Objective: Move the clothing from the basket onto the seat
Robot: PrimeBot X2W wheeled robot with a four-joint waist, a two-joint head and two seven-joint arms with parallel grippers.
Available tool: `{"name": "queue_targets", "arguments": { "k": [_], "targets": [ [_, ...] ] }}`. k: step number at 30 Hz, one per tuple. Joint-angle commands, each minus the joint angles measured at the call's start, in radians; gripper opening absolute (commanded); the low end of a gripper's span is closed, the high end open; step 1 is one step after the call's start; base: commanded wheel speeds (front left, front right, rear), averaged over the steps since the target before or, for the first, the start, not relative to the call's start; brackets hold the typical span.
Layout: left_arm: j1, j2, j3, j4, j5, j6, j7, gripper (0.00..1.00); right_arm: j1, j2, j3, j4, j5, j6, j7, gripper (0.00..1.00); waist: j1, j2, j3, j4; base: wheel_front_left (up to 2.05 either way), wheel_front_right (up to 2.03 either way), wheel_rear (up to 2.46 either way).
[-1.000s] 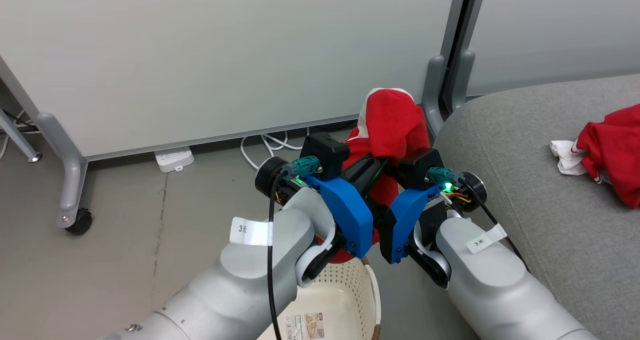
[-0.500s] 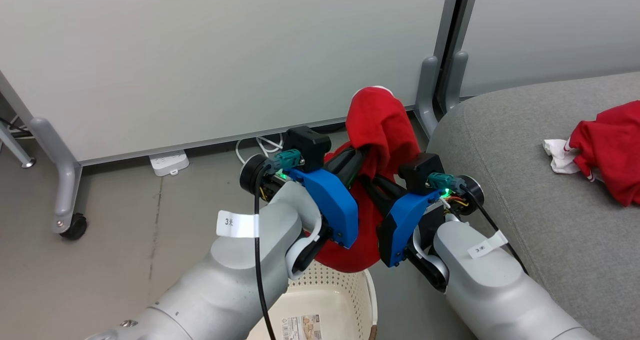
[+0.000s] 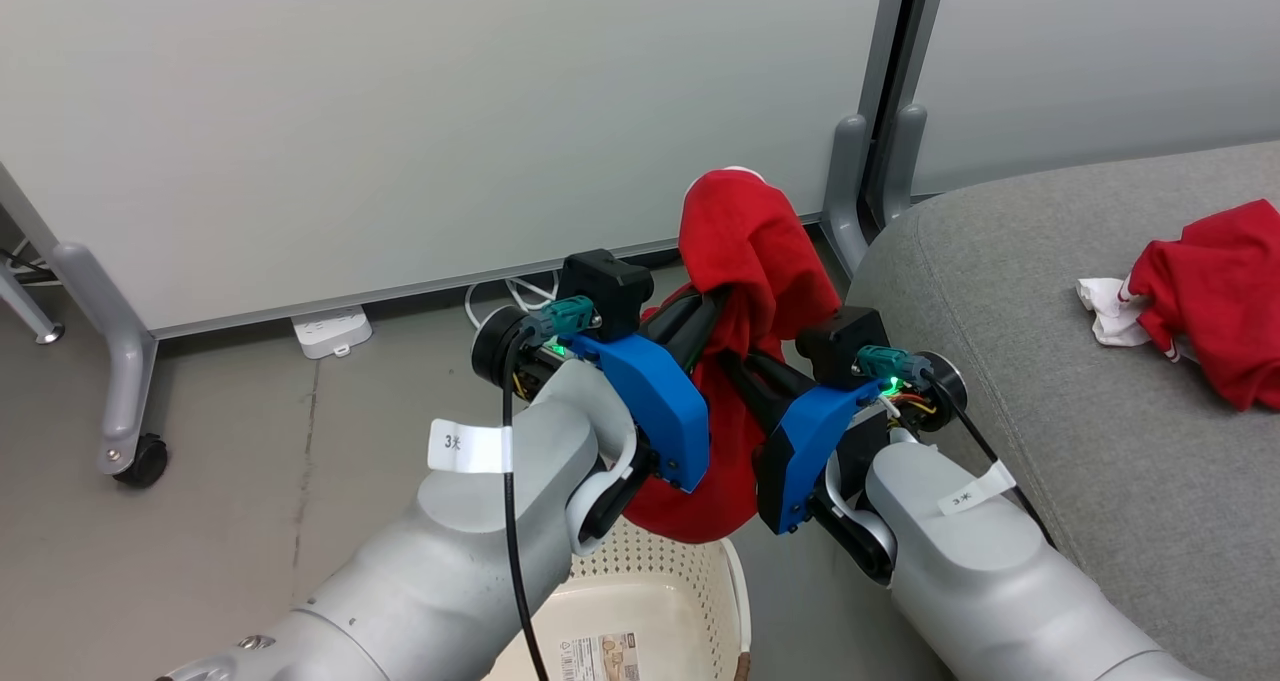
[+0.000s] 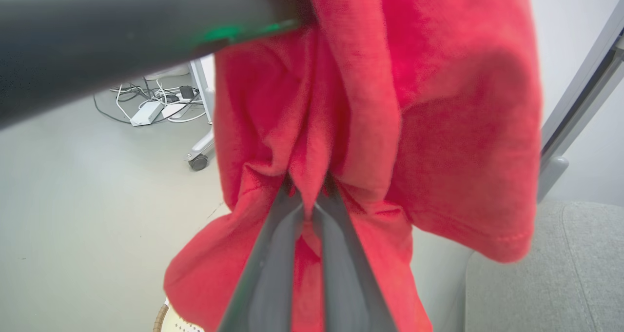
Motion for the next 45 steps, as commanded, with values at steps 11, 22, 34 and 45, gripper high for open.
{"name": "queue_targets", "arguments": {
  "k": [11,22,34,45],
  "targets": [
    [-0.025,0.0,-0.021,-0.002,0.014,-0.005,-0.023,1.0,-0.021,-0.001,0.019,0.018,0.03,0.0,-0.018,0.0,0.0,0.0,0.002,-0.002,0.0,0.0,0.0],
    [0.21,0.112,0.217,-0.234,0.25,0.005,-0.031,1.0,-0.032,-0.001,-0.029,0.022,-0.02,0.0,-0.04,0.0,0.0,0.0,0.013,-0.012,0.0,0.0,0.0],
    [0.59,0.182,0.586,-0.497,0.548,0.02,-0.031,1.0,0.004,-0.001,-0.172,-0.015,-0.144,0.0,-0.044,0.0,0.0,0.0,0.038,-0.02,0.0,0.0,0.0],
    [0.742,0.139,0.797,-0.527,0.686,-0.014,-0.031,1.0,0.048,-0.001,-0.236,-0.054,-0.203,0.0,-0.044,0.0,0.0,0.0,0.042,-0.029,0.0,0.0,0.0]
  ]
}}
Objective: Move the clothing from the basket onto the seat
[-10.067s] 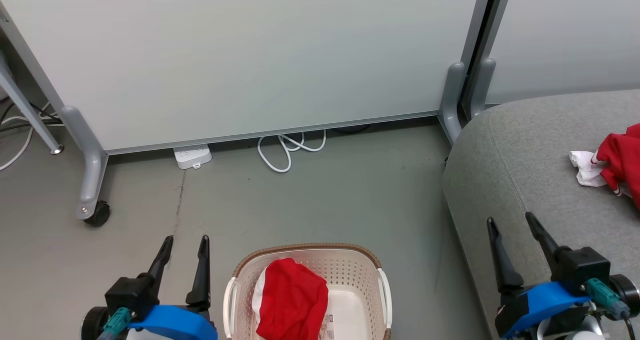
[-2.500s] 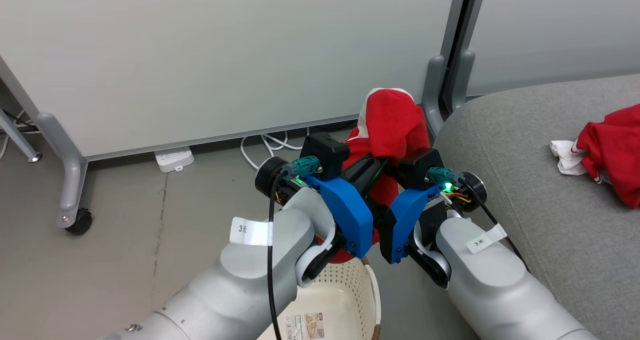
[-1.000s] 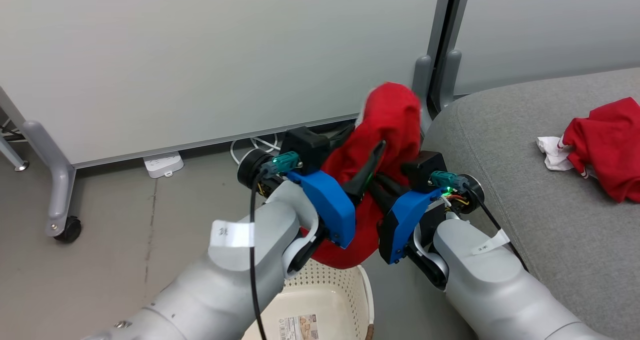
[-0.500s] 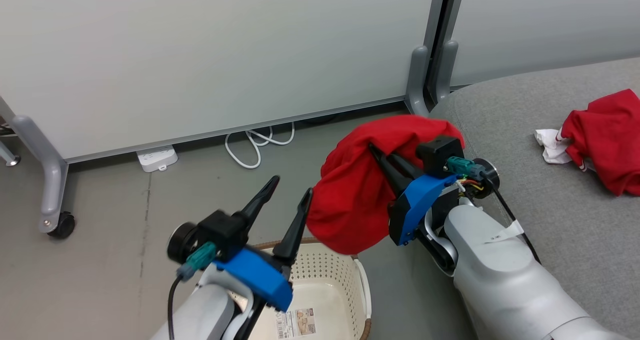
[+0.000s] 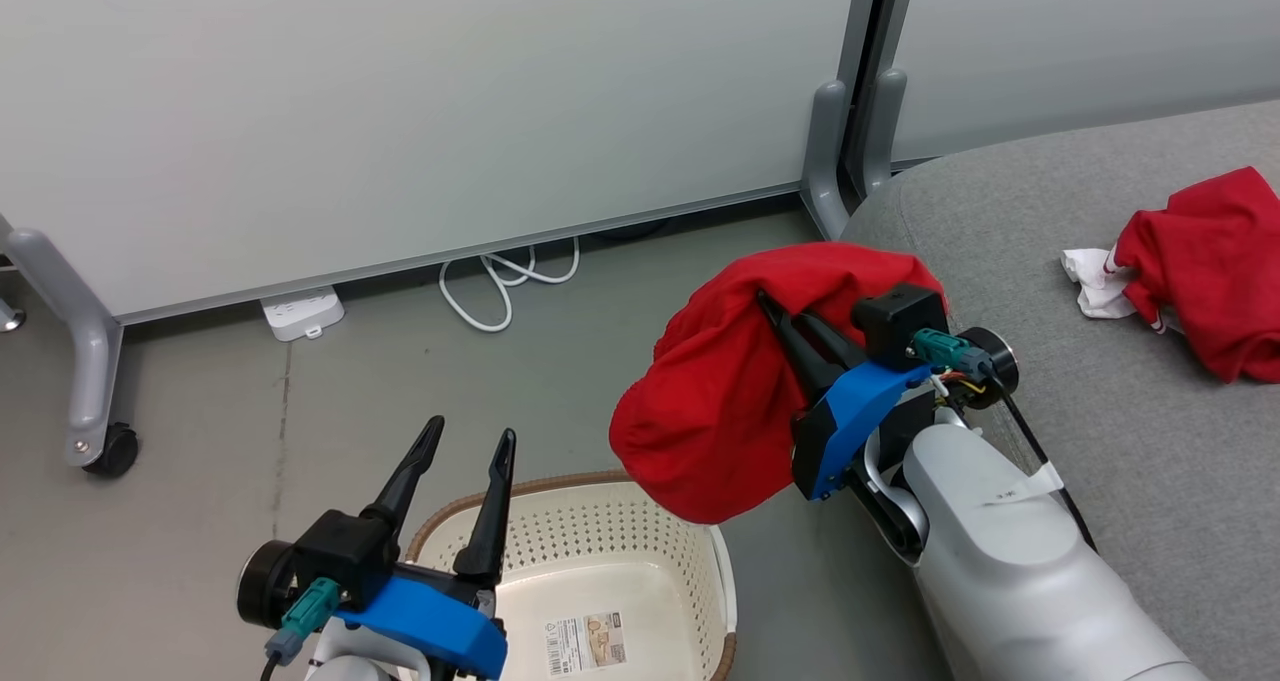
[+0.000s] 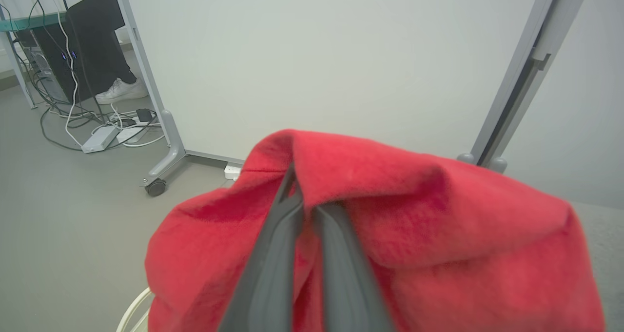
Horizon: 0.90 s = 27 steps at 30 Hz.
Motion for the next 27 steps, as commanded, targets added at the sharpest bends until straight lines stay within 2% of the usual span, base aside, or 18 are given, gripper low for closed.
{"name": "queue_targets", "arguments": {
  "k": [1,9,14,27],
  "targets": [
    [0.01,-0.005,0.014,0.0,0.01,-0.006,-0.005,1.0,0.013,-0.001,-0.006,-0.008,-0.009,0.0,-0.005,0.0,0.0,-0.0001,0.0,-0.001,0.0,0.0,0.0],
    [0.031,-0.042,0.067,0.011,0.058,-0.033,-0.005,1.0,0.03,-0.001,-0.027,-0.023,-0.02,0.0,-0.004,0.0,0.0,-0.0001,0.001,-0.008,0.0,0.0,0.0],
    [0.034,-0.052,0.084,0.01,0.072,-0.038,-0.005,1.0,0.036,-0.001,-0.028,-0.037,-0.017,0.0,0.002,0.0,0.0,-0.0001,0.008,-0.034,0.0,0.0,0.0],
    [0.01,-0.042,0.069,0.008,0.071,-0.04,-0.005,1.0,0.049,-0.001,-0.043,-0.072,-0.02,0.0,0.011,0.0,0.0,-0.0001,0.038,-0.204,0.0,0.0,0.0]
  ]
}}
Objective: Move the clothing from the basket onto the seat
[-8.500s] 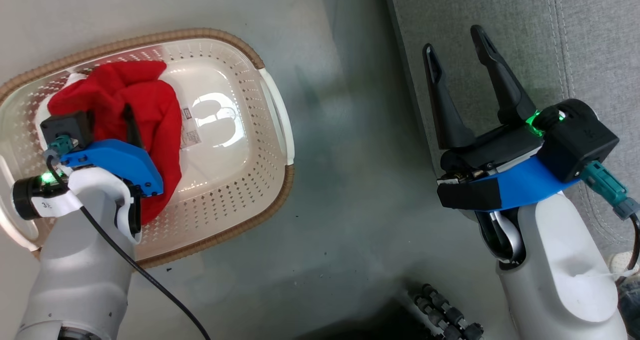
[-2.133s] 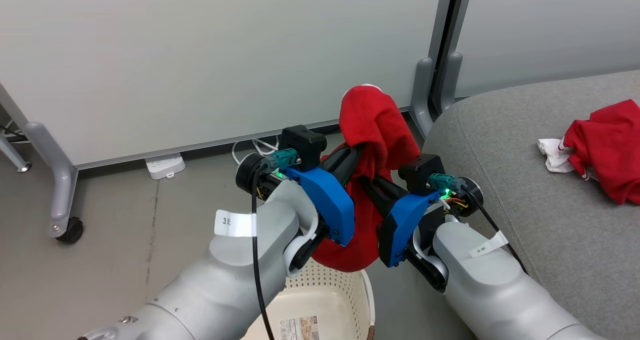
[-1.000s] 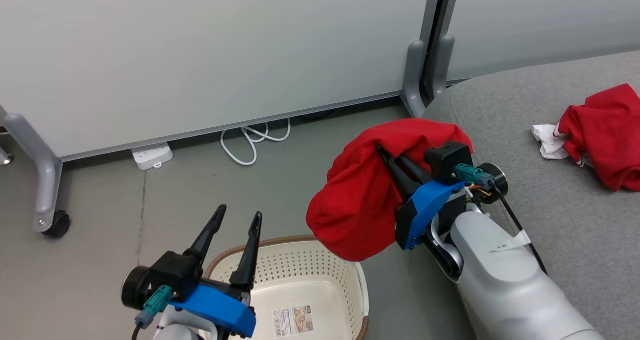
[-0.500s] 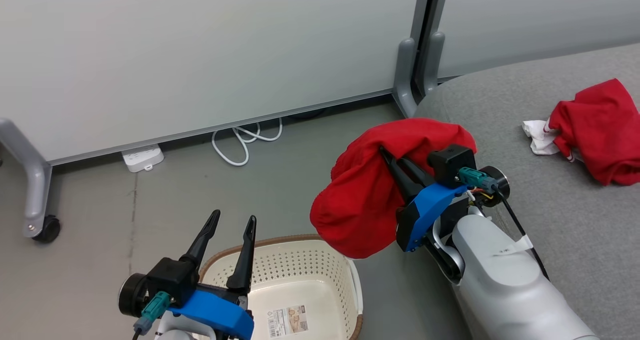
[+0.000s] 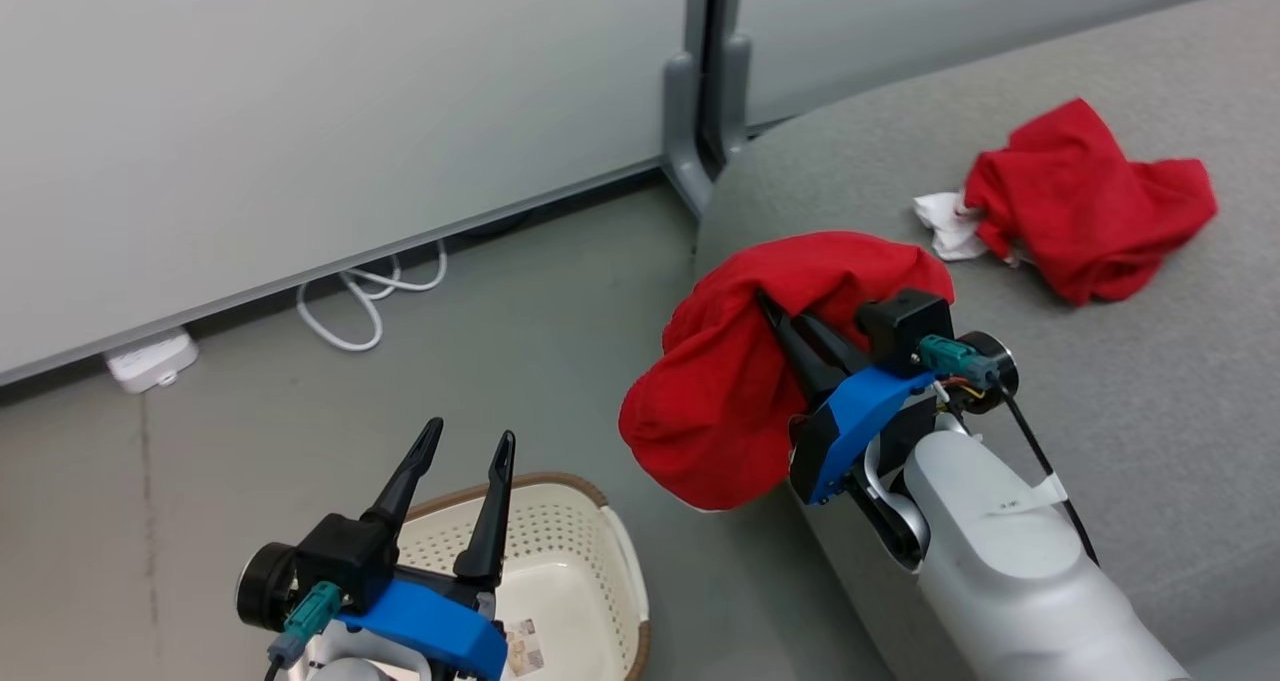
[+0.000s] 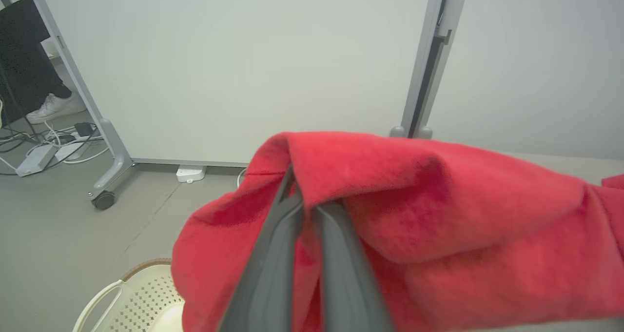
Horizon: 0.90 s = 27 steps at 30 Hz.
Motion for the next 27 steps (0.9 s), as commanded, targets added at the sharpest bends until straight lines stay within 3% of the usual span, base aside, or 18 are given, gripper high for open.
{"name": "queue_targets", "arguments": {
  "k": [1,15,27],
  "targets": [
    [-0.01,0.005,-0.002,0.001,-0.002,-0.003,-0.005,1.0,0.013,-0.001,-0.002,-0.006,0.002,0.0,0.001,0.0,0.0,0.0,0.011,-0.053,0.0,0.0,0.0],
    [-0.024,0.018,-0.025,0.01,-0.003,-0.003,-0.005,1.0,0.051,0.0,-0.046,-0.018,-0.019,0.0,-0.001,0.0,0.0,0.0,0.025,-0.234,0.0,0.0,0.0],
    [-0.018,0.024,-0.035,0.007,-0.002,-0.003,-0.005,1.0,0.085,0.0,-0.058,-0.042,-0.004,0.0,0.007,0.0,0.0,0.0,0.03,-0.287,0.0,0.0,0.0]
  ]
}}
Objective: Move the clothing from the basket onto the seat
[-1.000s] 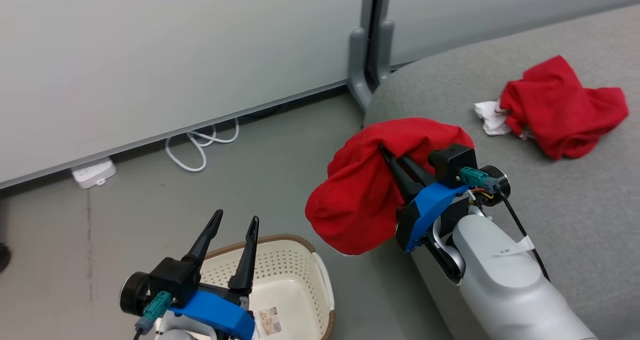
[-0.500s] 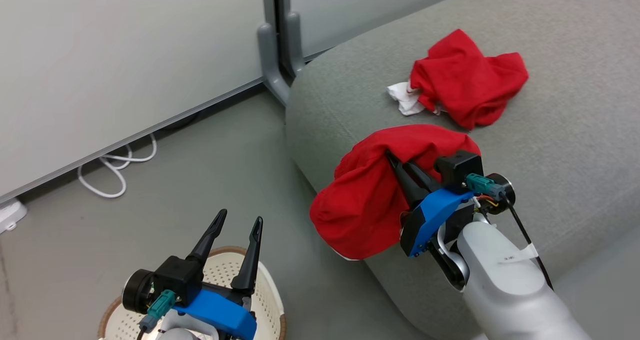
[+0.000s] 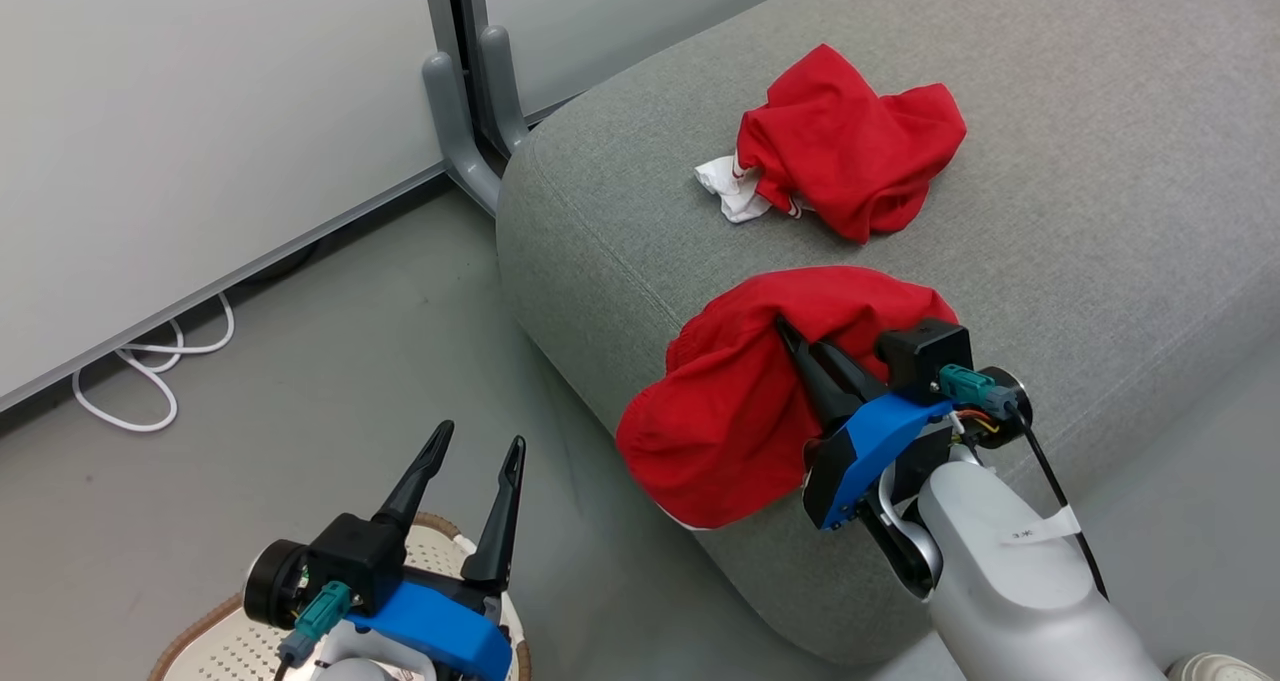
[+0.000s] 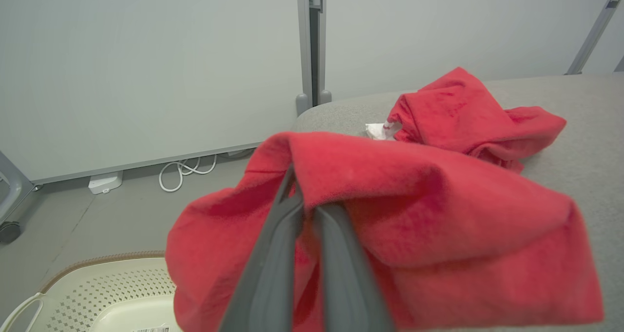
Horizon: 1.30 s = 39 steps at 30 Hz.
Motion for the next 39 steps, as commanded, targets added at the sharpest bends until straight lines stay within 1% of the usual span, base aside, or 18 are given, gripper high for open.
{"name": "queue_targets", "arguments": {
  "k": [1,11,16,20,21,23,24,27,31,36,39],
  "targets": [
    [-0.009,0.008,-0.002,-0.003,0.0,-0.002,-0.005,1.0,0.015,0.0,-0.004,-0.007,0.007,0.0,0.0,0.0,0.0,-0.0001,0.003,-0.001,0.0,0.0,0.0],
    [-0.022,0.014,-0.015,-0.004,-0.004,-0.002,-0.005,1.0,0.016,0.0,-0.028,-0.021,0.009,0.0,0.0,0.0,0.0,-0.0001,0.025,0.019,0.0,0.0,0.0],
    [-0.04,0.022,-0.018,-0.009,0.0,-0.002,-0.005,1.0,-0.035,-0.006,-0.068,-0.024,0.025,0.0,0.01,0.0,0.0,-0.0001,0.054,0.036,0.0,0.0,0.0],
    [-0.065,0.038,-0.031,-0.019,0.011,-0.002,-0.005,1.0,-0.115,-0.059,-0.131,-0.015,0.031,0.0,0.028,0.0,0.0,-0.0001,0.099,0.06,0.0,0.0,0.0],
    [-0.082,0.048,-0.037,-0.026,0.014,-0.002,-0.005,1.0,-0.169,-0.086,-0.16,-0.015,0.034,0.0,0.037,0.0,0.0,-0.0001,0.128,0.074,0.0,0.0,0.0],
    [-0.1,0.056,-0.041,-0.035,0.02,-0.002,-0.005,1.0,-0.226,-0.123,-0.195,-0.013,0.046,0.0,0.046,0.0,0.0,-0.0001,0.162,0.09,0.0,0.0,0.0],
    [-0.1,0.056,-0.041,-0.035,0.02,-0.002,-0.005,1.0,-0.226,-0.123,-0.195,-0.013,0.046,0.0,0.046,0.0,0.0,-0.0001,0.162,0.09,0.0,0.0,0.0],
    [-0.127,0.07,-0.06,-0.049,0.024,-0.002,-0.005,1.0,-0.307,-0.183,-0.257,-0.002,0.044,0.0,0.051,0.0,0.0,-0.0001,0.21,0.117,0.0,0.0,0.0],
    [-0.175,0.097,-0.083,-0.07,0.03,-0.002,-0.005,1.0,-0.413,-0.258,-0.356,0.003,0.034,0.0,0.043,0.0,0.0,-0.0001,0.283,0.151,0.0,0.0,0.0],
    [-0.239,0.115,-0.112,-0.099,0.037,-0.002,-0.005,1.0,-0.499,-0.349,-0.501,0.019,0.028,0.0,0.018,0.0,0.0,-0.0001,0.373,0.205,0.0,0.0,0.0],
    [-0.27,0.116,-0.118,-0.114,0.041,-0.002,-0.005,1.0,-0.504,-0.376,-0.578,0.034,0.022,0.0,0.006,0.0,0.0,-0.0001,0.421,0.235,0.0,0.0,0.0]
  ]
}}
